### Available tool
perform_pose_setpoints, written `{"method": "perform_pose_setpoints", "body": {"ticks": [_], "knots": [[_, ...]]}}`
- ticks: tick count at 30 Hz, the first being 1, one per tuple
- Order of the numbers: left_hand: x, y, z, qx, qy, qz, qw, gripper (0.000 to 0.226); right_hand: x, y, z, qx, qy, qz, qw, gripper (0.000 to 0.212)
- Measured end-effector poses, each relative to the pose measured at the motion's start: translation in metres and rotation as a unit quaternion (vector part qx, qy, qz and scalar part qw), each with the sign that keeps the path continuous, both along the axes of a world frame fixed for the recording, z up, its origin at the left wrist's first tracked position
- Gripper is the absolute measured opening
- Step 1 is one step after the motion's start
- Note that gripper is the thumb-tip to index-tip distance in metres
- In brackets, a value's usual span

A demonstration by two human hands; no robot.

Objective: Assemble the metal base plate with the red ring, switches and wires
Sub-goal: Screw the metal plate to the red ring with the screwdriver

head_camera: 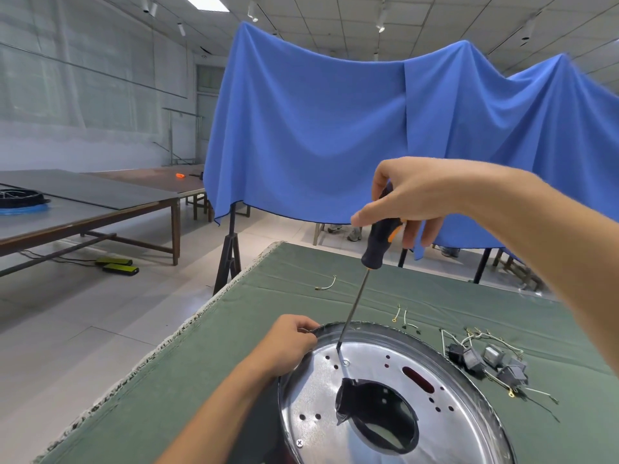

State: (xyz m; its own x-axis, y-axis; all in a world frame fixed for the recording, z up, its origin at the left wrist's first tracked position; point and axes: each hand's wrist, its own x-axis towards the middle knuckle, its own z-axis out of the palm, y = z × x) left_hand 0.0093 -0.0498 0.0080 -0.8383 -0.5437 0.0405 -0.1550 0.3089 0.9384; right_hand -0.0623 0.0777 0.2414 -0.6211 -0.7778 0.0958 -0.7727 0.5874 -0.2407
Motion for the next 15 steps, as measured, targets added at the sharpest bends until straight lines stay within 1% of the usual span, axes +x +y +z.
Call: {"method": "perform_pose_setpoints", "body": {"ticks": [1,2,4,6,7,8,11,12,13,14,15], "knots": [[0.000,0.000,0.000,-0.001,0.001,0.000,1.000,0.029,0.001,0.002,0.002,0.002,-0.023,0.018,1.000,0.030],[0.000,-0.001,0.000,-0.001,0.001,0.000,1.000,0.029,0.002,0.004,0.002,0.005,-0.026,0.029,0.999,0.026],[0.000,-0.001,0.000,0.000,0.002,0.001,1.000,0.029,0.000,0.002,-0.002,0.006,0.019,0.014,1.000,0.021],[0.000,0.000,0.000,-0.001,0.003,0.003,1.000,0.030,-0.001,-0.002,-0.006,0.005,0.093,-0.022,0.995,0.027],[0.001,0.000,0.000,-0.003,0.001,0.002,1.000,0.030,-0.001,-0.003,-0.006,0.001,0.104,-0.030,0.994,0.030],[0.001,0.000,0.001,-0.003,-0.001,0.000,1.000,0.030,0.001,-0.004,-0.005,-0.001,0.085,-0.023,0.996,0.030],[0.001,0.000,0.000,-0.001,-0.001,0.000,1.000,0.030,0.006,0.000,0.001,-0.010,-0.036,0.030,0.999,0.020],[0.001,0.000,0.001,-0.003,-0.001,0.001,1.000,0.029,0.007,0.002,0.001,-0.014,-0.044,0.038,0.998,0.016],[0.001,0.000,0.001,-0.004,-0.001,0.001,1.000,0.029,0.006,0.002,-0.002,-0.022,-0.023,0.030,0.999,0.011],[0.001,0.000,0.001,-0.003,0.000,0.001,1.000,0.029,0.004,0.001,-0.005,-0.025,0.028,0.011,0.999,0.012],[0.001,0.000,0.001,-0.003,0.000,0.001,1.000,0.030,0.001,-0.001,-0.008,-0.028,0.095,-0.015,0.995,0.017]]}}
